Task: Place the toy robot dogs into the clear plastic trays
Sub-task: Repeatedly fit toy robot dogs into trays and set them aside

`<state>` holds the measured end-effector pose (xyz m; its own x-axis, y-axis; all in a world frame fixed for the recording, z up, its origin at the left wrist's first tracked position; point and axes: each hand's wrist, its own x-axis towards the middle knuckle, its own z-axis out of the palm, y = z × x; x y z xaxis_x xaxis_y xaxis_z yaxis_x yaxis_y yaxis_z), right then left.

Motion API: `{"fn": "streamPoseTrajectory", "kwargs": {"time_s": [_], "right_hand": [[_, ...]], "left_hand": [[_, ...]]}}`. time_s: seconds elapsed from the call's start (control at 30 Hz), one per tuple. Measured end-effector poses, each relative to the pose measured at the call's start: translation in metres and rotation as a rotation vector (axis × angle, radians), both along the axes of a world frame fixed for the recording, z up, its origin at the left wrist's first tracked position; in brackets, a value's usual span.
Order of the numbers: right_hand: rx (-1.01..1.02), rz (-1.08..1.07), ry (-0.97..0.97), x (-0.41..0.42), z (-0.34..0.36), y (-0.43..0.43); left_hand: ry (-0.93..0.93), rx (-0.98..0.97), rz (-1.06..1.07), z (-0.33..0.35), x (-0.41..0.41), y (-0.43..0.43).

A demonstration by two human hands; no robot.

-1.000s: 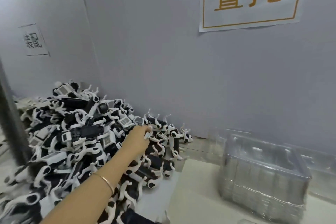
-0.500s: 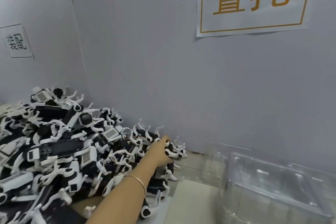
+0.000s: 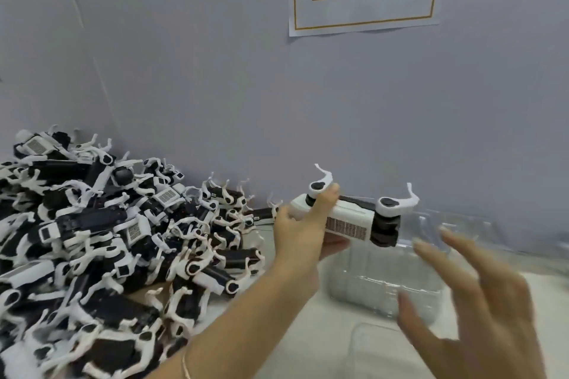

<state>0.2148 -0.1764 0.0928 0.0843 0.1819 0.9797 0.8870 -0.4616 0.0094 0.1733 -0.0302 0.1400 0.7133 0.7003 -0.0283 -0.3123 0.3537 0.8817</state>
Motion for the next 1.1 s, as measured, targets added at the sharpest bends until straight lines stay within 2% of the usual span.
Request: {"fn": "streamPoseTrajectory", "kwargs": {"time_s": [0.07,0.13,0.2,0.27,0.33,0.4,0.43,0.5,0.57,0.67,0.77,0.87,1.0,1.1], "right_hand": [[-0.100,-0.088,-0.070,0.000,0.007,0.001],[-0.183,-0.085,-0.013,0.011,-0.001,0.001],[-0.177,0.009,0.102,0.030,-0.002,-0.012],[-0.264,0.157,0.224,0.036,-0.008,-0.025],[-0.245,0.359,0.491,0.040,-0.011,-0.034],[-0.117,0.657,0.972,0.037,-0.011,-0.038],[-0.063,0.826,1.195,0.035,-0.014,-0.039],[0.064,1.101,1.511,0.036,-0.015,-0.039],[0.067,1.159,1.639,0.042,-0.012,-0.038],[-0.060,1.085,1.771,0.045,-0.006,-0.042],[-0.163,1.180,1.746,0.044,-0.005,-0.045],[0.054,0.992,1.613,0.047,-0.007,-0.048],[0.030,0.877,1.324,0.046,-0.003,-0.049],[0.032,0.849,1.212,0.046,-0.003,-0.050]], "left_hand": [[-0.008,-0.123,-0.203,-0.008,-0.006,-0.032],[-0.032,-0.147,-0.247,-0.016,-0.015,-0.047],[-0.011,-0.045,-0.212,-0.022,-0.025,-0.044],[0.048,0.128,-0.266,-0.023,-0.036,-0.035],[0.132,0.379,-0.261,-0.025,-0.042,-0.025],[0.107,0.549,-0.100,-0.028,-0.041,-0.019],[0.046,0.529,-0.006,-0.030,-0.038,-0.017],[-0.054,0.388,0.108,-0.036,-0.030,-0.017],[-0.035,0.369,-0.006,-0.049,-0.019,-0.023],[0.028,0.481,-0.382,-0.061,-0.005,-0.037],[-0.069,0.474,-0.439,-0.062,0.002,-0.042],[-0.137,0.423,-0.359,-0.063,0.005,-0.032],[-0.225,0.614,-0.289,-0.053,-0.002,-0.027],[-0.311,0.686,-0.255,-0.050,-0.006,-0.031]]}}
